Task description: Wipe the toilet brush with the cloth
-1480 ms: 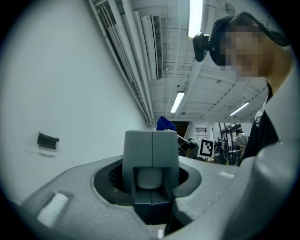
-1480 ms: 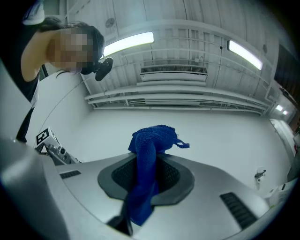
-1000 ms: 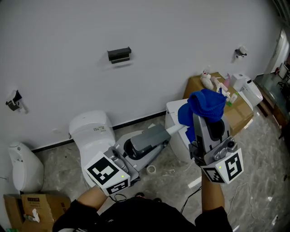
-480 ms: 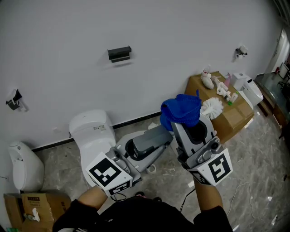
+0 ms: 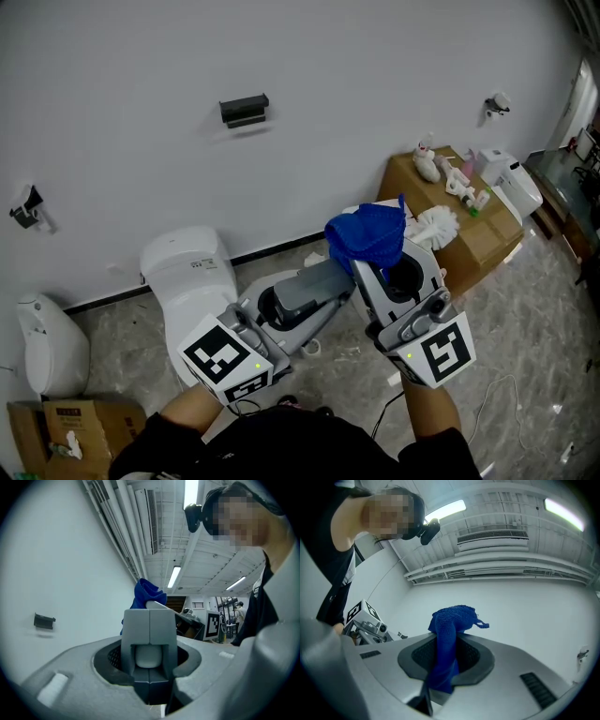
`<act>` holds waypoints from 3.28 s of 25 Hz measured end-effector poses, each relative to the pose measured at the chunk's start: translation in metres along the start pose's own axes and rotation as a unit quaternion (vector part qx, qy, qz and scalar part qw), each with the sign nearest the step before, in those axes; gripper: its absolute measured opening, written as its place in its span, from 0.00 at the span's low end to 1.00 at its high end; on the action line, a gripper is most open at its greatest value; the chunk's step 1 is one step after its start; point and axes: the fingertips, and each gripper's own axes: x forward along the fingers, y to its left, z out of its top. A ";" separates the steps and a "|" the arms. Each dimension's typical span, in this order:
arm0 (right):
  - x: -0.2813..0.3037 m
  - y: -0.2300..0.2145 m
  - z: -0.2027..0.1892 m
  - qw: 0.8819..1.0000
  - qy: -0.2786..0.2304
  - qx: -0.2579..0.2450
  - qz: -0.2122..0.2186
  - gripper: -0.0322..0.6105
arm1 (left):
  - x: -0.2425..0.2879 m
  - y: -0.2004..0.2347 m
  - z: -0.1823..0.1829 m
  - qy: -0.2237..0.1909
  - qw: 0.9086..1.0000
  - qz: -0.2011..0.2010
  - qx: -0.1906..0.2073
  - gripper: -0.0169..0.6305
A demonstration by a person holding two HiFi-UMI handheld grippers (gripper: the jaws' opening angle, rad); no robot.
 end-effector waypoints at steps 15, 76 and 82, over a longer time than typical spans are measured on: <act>-0.004 -0.009 -0.020 0.999 0.045 -0.015 -0.023 0.18 | -0.003 -0.001 0.006 -0.008 0.999 0.015 0.049 0.28; -0.041 -0.108 -0.059 0.983 0.112 -0.049 -0.139 0.18 | -0.017 -0.003 0.019 -0.015 0.997 0.039 0.066 0.28; -0.047 -0.117 -0.061 0.980 0.115 -0.047 -0.156 0.18 | -0.019 -0.005 0.020 -0.017 0.997 0.037 0.065 0.28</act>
